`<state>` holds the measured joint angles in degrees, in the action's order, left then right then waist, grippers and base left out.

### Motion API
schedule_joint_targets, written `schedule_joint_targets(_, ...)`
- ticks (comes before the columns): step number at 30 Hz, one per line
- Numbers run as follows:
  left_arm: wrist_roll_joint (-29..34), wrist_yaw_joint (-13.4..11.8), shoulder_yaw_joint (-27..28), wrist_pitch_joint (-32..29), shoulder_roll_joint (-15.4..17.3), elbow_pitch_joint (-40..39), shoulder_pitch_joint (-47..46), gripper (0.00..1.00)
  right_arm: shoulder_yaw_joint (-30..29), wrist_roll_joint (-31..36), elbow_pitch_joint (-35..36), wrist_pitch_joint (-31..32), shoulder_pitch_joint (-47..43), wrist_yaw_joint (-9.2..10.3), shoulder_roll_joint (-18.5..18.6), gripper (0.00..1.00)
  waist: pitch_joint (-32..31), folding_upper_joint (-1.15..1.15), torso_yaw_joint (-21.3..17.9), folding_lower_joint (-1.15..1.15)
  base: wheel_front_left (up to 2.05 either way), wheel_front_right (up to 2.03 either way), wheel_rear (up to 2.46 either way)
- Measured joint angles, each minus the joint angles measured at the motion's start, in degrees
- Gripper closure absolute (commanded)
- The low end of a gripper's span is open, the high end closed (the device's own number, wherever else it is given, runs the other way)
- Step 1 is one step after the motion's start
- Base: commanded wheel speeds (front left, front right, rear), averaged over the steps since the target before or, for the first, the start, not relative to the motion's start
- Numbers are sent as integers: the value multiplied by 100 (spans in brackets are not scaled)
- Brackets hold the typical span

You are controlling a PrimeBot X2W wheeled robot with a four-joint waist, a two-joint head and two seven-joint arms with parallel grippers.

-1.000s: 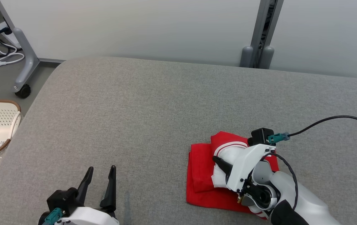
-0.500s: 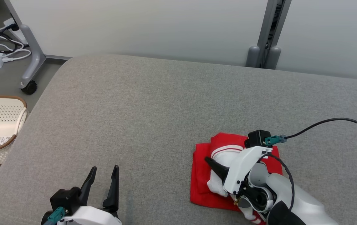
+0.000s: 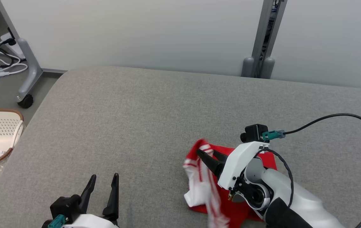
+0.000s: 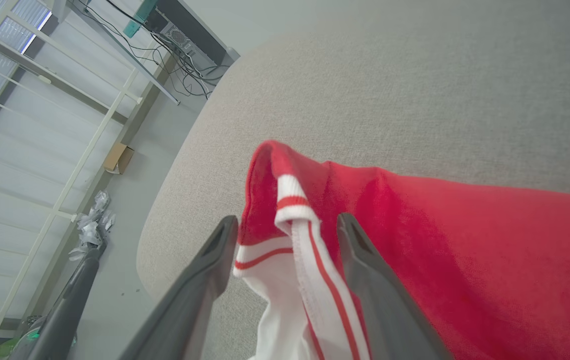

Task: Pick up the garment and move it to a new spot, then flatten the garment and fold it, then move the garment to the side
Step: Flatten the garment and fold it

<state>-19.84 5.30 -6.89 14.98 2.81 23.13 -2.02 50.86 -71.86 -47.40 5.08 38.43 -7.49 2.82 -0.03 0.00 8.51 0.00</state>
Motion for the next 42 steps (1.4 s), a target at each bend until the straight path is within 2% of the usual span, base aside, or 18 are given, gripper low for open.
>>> schedule_joint_targets(6, 19, -10, 29, 0, 0, -7, 69, 0, 101, -111, 77, -224, 155, 0, -7, 0, -127, 0, -86, 0, 0, 0, 0)
schedule_joint_targets(14, 59, -10, 80, 0, 0, -44, 174, 0, -154, 134, -331, -740, 551, 0, 25, 0, -203, 0, -217, 0, 0, 0, 0)
schedule_joint_targets(23, 76, -9, 132, 0, 0, -147, 173, 0, -356, 983, -517, -1718, 917, 0, 778, 0, -152, 0, -419, 0, 0, 0, 0)
schedule_joint_targets(31, 112, -7, 188, 0, 0, -253, 132, 0, -668, 1678, -83, -1981, 531, 0, 1330, 0, -72, 0, -642, 0, 0, 0, 0)
schedule_joint_targets(38, 140, 15, 221, 0, 0, -366, 77, 0, -1764, 2587, 751, -2006, -434, 0, 1558, 0, 20, 0, -828, 0, 0, 0, 0)
schedule_joint_targets(42, 168, 21, 223, 1, -1, -385, 67, 0, -2453, 3090, 1055, -2006, -1145, 0, 1410, 0, 46, 0, -907, 0, 0, 0, 0)
